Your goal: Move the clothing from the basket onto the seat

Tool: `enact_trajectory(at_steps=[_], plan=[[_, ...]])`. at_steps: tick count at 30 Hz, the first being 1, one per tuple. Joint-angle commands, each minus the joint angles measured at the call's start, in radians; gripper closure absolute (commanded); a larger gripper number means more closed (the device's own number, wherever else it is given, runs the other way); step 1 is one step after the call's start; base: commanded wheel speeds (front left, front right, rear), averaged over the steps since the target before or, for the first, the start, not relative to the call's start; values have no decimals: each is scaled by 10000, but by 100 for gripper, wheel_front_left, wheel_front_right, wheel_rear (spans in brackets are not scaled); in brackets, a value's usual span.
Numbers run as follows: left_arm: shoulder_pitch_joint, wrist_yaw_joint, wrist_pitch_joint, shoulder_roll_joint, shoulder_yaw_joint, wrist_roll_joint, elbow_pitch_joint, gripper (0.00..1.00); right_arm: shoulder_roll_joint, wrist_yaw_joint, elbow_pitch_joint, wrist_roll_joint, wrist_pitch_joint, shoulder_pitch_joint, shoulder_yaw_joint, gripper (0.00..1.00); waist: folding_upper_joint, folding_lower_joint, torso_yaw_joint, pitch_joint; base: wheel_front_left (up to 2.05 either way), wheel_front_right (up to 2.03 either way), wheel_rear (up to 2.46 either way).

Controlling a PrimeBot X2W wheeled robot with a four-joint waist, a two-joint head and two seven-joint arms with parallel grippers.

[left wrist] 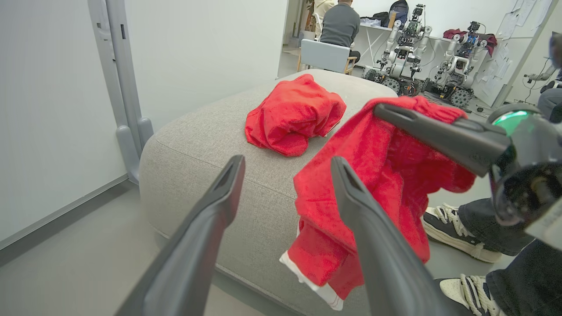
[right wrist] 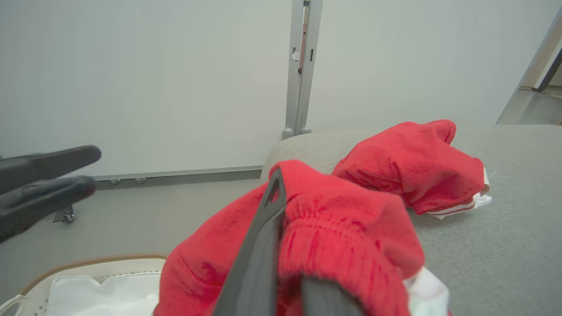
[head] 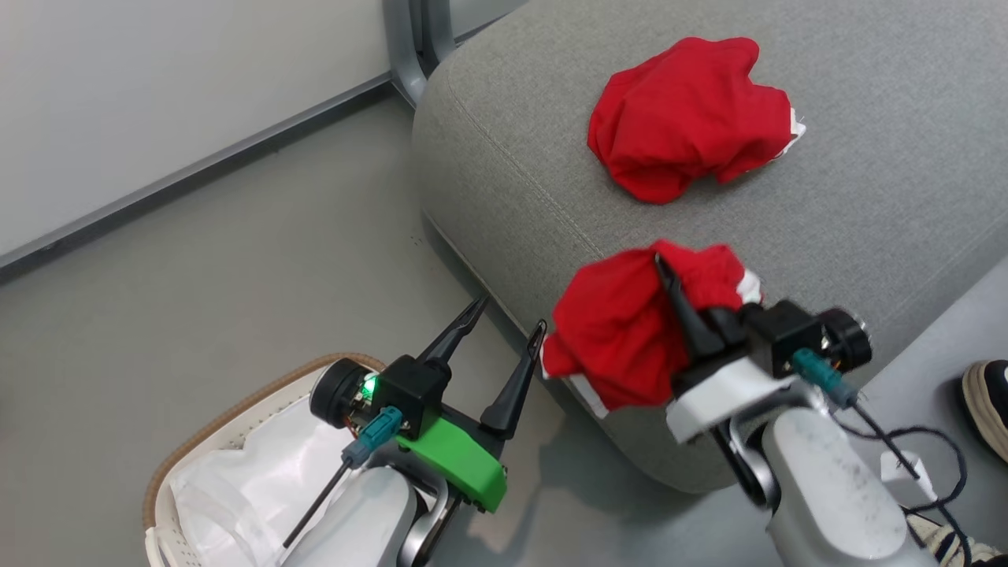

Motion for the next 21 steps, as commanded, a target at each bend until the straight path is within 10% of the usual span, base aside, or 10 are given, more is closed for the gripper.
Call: enact_trajectory(at_steps=[1, 21], plan=[[-101, -46, -3, 197, 44, 89, 22, 0, -14, -14, -182, -307, -22, -559, -232, 100, -1, 0, -247, 532, 0, 0, 0], [-419, -53, -3, 1631, 191, -156, -420, 0, -2386, -14, -58, -2467, 112, -6054, -3723, 100, -1, 0, 769, 2633, 0, 0, 0]])
